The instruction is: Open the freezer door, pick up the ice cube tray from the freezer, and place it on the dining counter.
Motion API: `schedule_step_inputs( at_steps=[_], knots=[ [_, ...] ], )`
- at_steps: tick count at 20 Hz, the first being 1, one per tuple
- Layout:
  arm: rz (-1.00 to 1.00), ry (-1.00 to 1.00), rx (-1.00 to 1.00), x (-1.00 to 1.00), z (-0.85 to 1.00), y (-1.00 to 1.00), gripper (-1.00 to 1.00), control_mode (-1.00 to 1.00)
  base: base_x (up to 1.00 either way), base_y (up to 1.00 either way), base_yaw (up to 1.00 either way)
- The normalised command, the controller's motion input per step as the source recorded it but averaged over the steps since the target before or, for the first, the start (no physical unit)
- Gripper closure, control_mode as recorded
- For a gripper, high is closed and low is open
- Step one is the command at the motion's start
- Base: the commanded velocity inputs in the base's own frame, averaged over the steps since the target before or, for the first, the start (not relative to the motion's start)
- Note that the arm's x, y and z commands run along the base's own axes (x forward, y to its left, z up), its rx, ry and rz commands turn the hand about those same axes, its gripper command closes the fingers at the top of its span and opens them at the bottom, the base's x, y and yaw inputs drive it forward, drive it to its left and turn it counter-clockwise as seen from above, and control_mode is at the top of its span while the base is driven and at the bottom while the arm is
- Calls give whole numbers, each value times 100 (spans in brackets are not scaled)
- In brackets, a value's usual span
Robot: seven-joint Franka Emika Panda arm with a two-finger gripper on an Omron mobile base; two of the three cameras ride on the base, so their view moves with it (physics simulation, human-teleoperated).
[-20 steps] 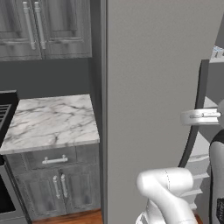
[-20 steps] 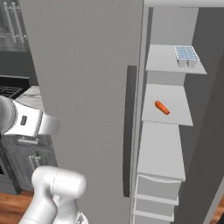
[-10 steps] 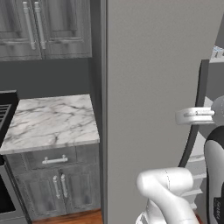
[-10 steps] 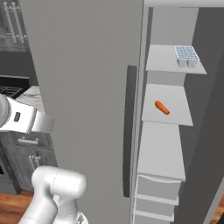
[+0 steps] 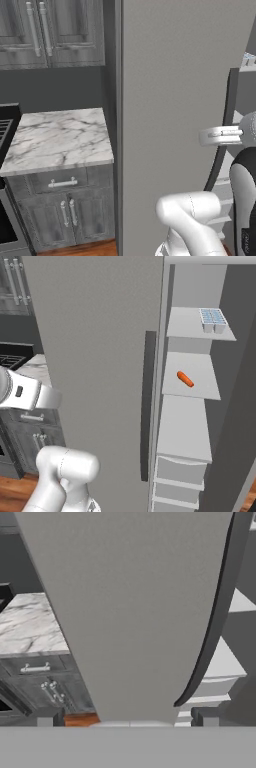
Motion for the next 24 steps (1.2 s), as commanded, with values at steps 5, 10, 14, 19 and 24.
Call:
schedule_step_inputs(
  at_steps=[5,10,14,19,24],
  knots=[
    [0,0,-2,0,-11,0,-100,-100,0,0,0],
    [0,0,0,0,-4,0,-100,100,0,0,0],
    [0,0,0,0,0,0,-100,100,0,-17,0],
    [0,0,0,0,0,0,-100,100,0,-44,-1],
    [0,0,0,0,0,0,-100,100,0,-47,-3]
  ],
)
